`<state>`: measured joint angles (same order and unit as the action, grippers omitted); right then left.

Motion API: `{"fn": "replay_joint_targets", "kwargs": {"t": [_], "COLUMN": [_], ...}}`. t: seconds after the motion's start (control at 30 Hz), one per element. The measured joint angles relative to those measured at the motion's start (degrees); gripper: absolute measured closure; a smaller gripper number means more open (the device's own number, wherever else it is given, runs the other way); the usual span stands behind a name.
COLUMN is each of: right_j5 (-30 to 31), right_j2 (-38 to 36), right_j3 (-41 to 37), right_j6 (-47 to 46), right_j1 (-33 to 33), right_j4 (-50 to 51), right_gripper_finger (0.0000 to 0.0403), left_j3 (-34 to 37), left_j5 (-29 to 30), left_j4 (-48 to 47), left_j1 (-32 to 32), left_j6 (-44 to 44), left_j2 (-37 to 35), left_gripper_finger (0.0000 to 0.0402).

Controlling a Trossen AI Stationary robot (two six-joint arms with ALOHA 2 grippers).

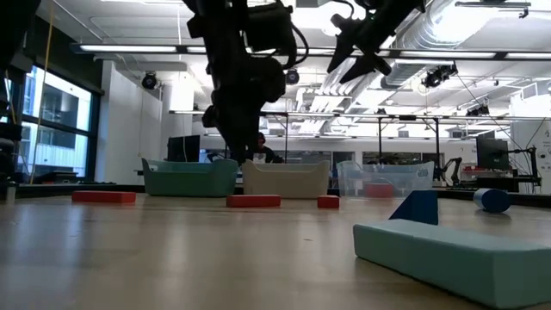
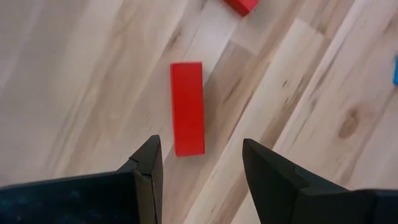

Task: Sort & place blocks by color
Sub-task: Put the middle red block into the transparent bin

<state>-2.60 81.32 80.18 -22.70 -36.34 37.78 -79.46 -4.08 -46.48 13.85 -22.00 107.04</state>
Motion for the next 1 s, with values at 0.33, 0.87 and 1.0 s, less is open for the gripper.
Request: {"fn": "replay_joint_targets", "kwargs": {"t": [0.33, 0.87, 1.0], "right_j5": [1.15, 1.43, 1.39], "right_j2": [0.0, 0.0, 0.0], "right_j3": [0.0, 0.0, 0.0], "right_j6": [0.0, -1.38, -1.36], "right_j1": [0.0, 0.0, 0.0], "right_j4": [0.65, 1.12, 1.98], "right_gripper_finger": [0.0197, 0.0197, 0.0197], "left_j3": [5.52, 5.85, 5.81], "left_j5": [0.48, 4.16, 7.97], "left_j4": [6.94, 8.09, 8.13], "left_j1": [0.0, -2.67, -3.23], "left_j6": [-1.88, -1.96, -1.77], "left_j2": [0.0, 6.6, 7.28], "left_gripper_finger": [0.0257, 0.0257, 0.0259]}}
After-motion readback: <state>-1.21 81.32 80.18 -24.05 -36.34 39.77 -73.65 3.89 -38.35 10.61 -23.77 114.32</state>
